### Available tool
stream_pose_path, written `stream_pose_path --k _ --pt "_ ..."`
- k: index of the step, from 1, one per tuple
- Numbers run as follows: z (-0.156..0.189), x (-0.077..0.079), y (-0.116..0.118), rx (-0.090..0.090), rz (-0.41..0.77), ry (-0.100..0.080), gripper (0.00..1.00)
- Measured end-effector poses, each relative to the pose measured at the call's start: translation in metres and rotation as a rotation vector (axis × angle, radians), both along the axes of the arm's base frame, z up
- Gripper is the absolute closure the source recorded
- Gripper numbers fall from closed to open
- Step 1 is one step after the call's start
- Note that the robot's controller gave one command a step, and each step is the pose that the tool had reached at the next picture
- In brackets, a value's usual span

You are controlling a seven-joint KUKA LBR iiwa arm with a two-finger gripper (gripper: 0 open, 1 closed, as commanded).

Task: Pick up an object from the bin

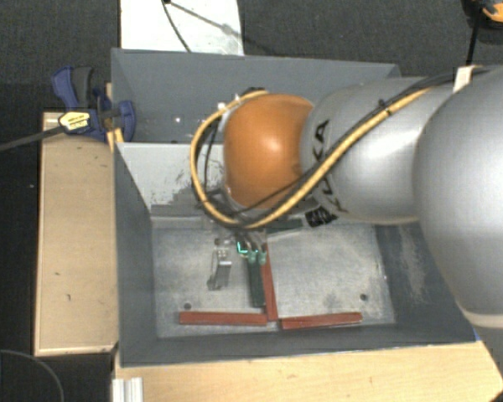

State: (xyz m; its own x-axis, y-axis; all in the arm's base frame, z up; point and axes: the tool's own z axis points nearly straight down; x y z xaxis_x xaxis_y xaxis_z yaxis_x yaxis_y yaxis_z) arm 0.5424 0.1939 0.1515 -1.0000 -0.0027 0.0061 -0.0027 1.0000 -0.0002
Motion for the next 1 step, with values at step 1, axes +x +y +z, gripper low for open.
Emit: stream_pose_path --k 1 --pt "0.0047 0.0022 -0.0010 0.001 -0.005 -0.008 0.00"
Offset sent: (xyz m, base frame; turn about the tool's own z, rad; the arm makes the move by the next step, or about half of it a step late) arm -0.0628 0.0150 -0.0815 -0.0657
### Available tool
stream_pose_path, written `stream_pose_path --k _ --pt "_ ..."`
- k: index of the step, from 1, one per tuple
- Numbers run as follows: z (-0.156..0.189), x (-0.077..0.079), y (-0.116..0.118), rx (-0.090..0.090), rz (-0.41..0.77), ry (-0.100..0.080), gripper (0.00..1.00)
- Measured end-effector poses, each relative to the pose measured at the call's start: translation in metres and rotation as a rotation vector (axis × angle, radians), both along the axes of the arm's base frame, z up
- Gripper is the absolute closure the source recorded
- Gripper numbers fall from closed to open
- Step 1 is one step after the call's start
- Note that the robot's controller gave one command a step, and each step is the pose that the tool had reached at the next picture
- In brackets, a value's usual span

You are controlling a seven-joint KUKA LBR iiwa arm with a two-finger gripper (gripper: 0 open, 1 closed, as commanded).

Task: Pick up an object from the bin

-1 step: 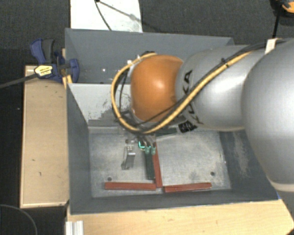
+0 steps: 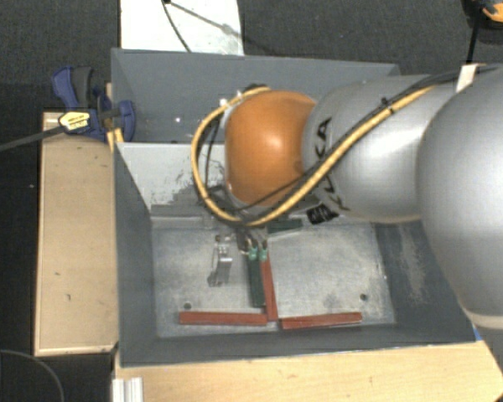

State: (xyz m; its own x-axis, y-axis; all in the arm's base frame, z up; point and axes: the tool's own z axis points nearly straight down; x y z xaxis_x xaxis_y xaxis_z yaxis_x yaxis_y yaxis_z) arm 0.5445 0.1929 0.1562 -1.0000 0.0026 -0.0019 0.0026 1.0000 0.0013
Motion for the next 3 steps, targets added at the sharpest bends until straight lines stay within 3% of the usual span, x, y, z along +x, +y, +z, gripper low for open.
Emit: stream_pose_path --k 1,2,3 --pt "-0.068 -0.051 0.013 0.001 0.061 -0.003 0.00" --pt "-0.070 -0.066 0.007 -0.001 0.087 0.000 0.00" --pt "-0.056 -0.065 -0.019 -0.001 -0.025 0.003 0.00"
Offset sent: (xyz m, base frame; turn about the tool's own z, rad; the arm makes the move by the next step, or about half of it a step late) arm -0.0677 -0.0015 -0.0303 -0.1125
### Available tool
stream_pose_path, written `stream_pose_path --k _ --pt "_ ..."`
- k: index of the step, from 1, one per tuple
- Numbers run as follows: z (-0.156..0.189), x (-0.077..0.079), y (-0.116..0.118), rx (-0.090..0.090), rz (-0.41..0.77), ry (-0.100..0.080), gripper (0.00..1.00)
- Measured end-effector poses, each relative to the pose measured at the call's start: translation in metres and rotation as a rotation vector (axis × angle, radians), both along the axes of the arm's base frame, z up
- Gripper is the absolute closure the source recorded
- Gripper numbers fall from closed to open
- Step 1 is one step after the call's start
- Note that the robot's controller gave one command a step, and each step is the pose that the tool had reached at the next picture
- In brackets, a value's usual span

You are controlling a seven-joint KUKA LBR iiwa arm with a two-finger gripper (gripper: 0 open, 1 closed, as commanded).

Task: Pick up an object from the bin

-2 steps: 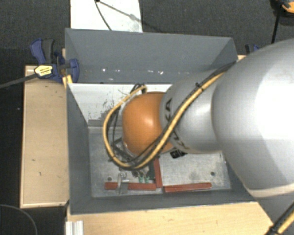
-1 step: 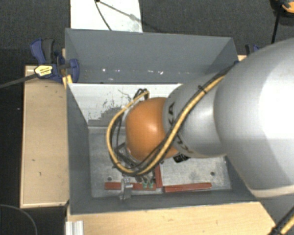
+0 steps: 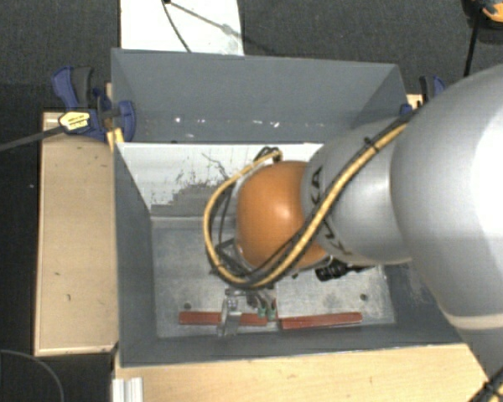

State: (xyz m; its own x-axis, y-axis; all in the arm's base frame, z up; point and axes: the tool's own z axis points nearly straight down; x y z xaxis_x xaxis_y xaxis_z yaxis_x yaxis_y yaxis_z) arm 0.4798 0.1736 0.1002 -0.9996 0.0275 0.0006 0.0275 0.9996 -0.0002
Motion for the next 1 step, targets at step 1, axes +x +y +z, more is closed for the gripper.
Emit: stream_pose_path --k 1 --pt "-0.0302 0.0004 0.0139 0.001 -0.084 -0.001 0.00"
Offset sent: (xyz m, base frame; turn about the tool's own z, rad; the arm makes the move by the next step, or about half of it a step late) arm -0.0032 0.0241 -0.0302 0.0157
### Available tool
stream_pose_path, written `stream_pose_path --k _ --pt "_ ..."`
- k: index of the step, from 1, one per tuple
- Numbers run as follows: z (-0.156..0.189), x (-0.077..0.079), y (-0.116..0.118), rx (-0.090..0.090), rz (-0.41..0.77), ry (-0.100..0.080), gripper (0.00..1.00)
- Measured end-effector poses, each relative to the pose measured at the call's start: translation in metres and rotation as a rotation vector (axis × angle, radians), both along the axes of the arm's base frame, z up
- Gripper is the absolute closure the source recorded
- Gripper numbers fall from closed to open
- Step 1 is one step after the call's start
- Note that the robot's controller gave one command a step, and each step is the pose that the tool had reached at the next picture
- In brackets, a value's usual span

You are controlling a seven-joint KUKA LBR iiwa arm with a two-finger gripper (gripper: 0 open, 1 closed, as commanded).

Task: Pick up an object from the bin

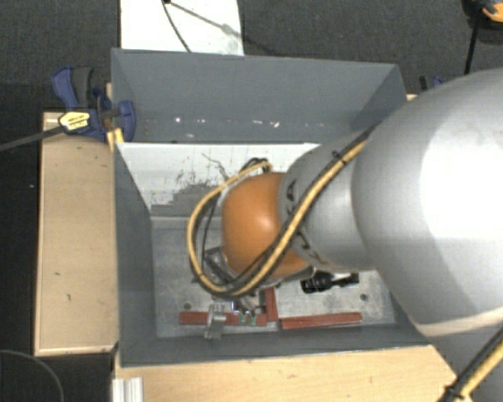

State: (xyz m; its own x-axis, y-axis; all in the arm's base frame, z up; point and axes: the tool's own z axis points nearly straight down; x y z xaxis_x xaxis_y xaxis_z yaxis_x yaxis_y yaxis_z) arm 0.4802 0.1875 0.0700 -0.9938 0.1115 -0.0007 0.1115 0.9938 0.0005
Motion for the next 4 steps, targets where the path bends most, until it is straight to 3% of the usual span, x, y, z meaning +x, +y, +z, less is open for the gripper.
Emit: stream_pose_path --k 1,3,4 --pt "0.000 -0.003 0.010 0.001 0.064 -0.001 1.00" --pt "0.006 -0.005 0.009 -0.002 0.062 0.006 1.00" --pt "0.058 -0.003 0.010 0.000 0.057 0.000 1.00"
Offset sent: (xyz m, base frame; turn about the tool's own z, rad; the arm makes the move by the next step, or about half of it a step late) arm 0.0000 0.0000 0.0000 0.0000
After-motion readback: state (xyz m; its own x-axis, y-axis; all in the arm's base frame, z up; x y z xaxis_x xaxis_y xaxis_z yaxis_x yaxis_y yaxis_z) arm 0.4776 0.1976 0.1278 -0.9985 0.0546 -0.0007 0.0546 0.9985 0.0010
